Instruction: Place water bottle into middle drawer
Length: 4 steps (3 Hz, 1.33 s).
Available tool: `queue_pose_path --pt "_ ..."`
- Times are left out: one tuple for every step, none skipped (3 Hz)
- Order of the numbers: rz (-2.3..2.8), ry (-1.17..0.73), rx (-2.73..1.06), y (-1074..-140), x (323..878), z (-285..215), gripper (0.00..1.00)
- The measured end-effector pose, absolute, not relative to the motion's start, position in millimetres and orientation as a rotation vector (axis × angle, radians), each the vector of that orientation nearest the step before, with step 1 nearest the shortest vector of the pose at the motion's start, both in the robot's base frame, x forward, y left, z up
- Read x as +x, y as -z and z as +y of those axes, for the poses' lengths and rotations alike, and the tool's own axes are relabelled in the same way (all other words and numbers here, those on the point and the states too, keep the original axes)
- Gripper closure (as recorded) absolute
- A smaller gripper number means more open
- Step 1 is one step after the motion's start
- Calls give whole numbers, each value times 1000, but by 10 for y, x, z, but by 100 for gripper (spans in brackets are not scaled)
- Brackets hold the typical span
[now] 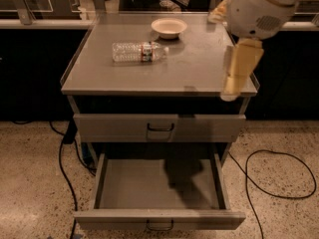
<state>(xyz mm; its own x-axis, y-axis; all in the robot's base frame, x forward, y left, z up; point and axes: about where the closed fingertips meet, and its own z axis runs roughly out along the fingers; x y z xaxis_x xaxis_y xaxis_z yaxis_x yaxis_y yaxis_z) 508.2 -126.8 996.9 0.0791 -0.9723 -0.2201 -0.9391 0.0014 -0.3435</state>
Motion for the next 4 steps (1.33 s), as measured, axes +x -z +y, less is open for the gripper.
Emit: queue_pose_path --pt "1828 118 -2016 -10043 5327 -886 0" --pt "1828 118 -2016 -10043 5327 -886 0" --pt "1804 117 -2032 -10047 5512 -787 0" --pt "1782 111 -2059 -10032 5832 -626 0"
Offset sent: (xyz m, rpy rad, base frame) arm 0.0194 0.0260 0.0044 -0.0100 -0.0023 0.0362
